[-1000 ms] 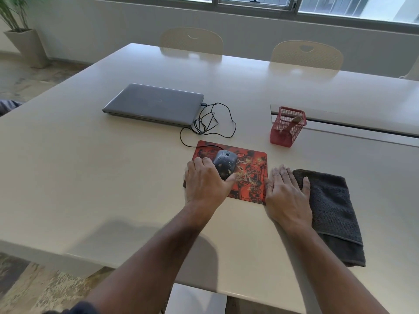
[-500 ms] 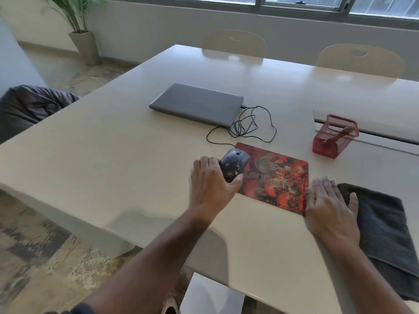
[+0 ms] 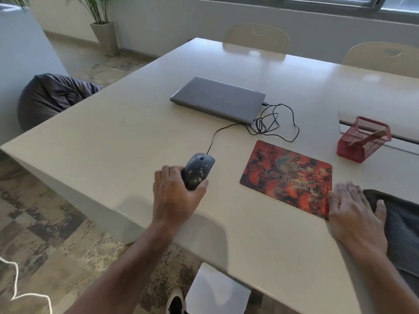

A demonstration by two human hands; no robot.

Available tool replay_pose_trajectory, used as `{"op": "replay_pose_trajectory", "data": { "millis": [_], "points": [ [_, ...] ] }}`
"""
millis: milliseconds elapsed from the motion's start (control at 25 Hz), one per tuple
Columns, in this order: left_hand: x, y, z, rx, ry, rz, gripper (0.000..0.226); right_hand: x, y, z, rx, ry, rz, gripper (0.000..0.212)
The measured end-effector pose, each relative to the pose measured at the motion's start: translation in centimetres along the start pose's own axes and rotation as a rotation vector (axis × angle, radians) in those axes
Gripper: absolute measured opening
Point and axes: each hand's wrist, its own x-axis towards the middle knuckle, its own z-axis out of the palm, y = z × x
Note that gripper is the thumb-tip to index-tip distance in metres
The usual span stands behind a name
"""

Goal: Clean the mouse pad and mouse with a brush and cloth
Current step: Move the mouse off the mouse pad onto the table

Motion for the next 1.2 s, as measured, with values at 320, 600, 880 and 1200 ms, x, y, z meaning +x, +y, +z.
{"op": "replay_pose_trajectory", "data": {
  "millis": [320,600,880,1200],
  "points": [
    [1.0,-2.9,-2.3,0.035,0.036,-0.089,0.053,0.1,0.2,0.1,0.000,-0.002,0.007,0.063],
    [0.8,-3.3,-2.2,0.020,0.025,-0.112,0.054,0.0,0.1,0.0,-0.002,-0.005,0.011,0.063],
    [0.8,-3.3,-2.2,0.053,0.006,-0.104,0.064,-0.1,0.1,-0.2,0.005,-0.007,0.013,0.063],
    [0.3,-1.9,-3.5,0.131,0.166,0.045,0.088,-0.2,-0.1,-0.3,0.078,0.049,-0.010,0.059]
  ]
}}
